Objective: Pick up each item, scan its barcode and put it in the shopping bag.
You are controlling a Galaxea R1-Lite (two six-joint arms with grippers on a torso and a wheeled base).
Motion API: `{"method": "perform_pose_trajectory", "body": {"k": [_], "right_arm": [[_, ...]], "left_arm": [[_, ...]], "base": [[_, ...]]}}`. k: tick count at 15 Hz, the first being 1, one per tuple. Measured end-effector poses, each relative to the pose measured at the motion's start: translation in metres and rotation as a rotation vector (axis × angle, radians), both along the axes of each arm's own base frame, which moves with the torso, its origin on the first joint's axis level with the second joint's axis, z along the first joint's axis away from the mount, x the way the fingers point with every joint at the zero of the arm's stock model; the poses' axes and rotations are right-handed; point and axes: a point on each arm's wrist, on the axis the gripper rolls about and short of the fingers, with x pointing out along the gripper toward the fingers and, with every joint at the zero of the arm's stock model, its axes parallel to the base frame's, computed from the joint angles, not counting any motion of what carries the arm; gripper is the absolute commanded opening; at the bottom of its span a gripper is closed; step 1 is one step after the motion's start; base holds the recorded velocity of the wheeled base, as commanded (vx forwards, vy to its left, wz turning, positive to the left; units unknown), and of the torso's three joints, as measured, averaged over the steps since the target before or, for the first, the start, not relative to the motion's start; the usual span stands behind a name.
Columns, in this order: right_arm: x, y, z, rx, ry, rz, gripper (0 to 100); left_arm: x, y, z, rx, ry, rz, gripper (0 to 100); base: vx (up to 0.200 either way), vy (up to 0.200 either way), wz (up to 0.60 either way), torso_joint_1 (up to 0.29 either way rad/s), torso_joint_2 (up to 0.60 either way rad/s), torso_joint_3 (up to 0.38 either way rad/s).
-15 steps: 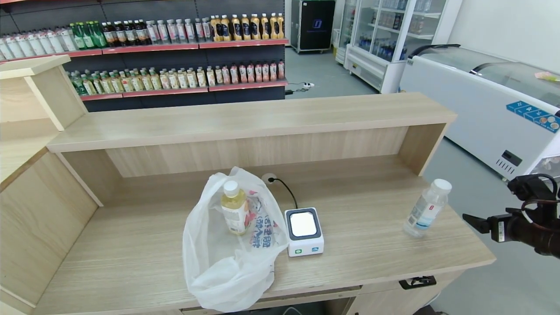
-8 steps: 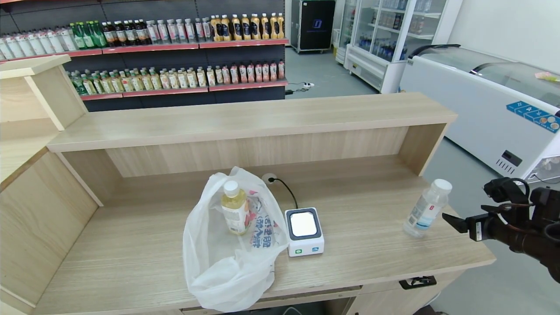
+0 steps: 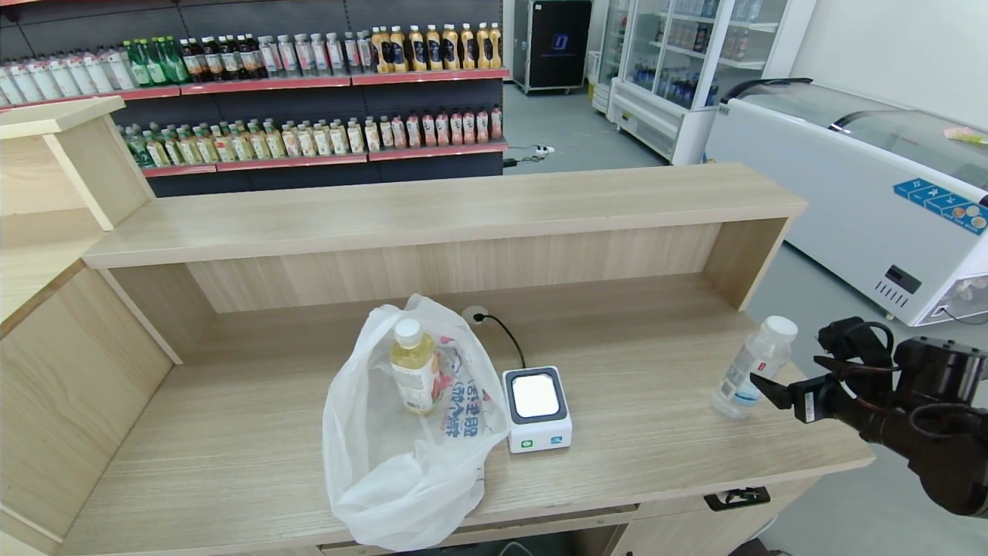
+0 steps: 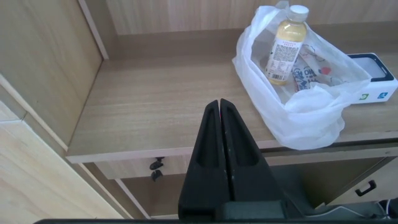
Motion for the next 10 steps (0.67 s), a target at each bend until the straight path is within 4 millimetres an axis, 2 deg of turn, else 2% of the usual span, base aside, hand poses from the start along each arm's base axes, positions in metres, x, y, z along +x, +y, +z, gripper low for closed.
{"method": "perform_pose_trajectory", "body": {"k": [10], "right_arm": [[0.019, 0.021, -0.02, -0.002, -0.044, 0.075, 100]], "left_arm": [[0.0, 0.0, 0.0, 0.0, 0.0, 0.0, 0]], "base": [[0.0, 0.0, 0.0, 0.0, 0.0, 0.0]]}}
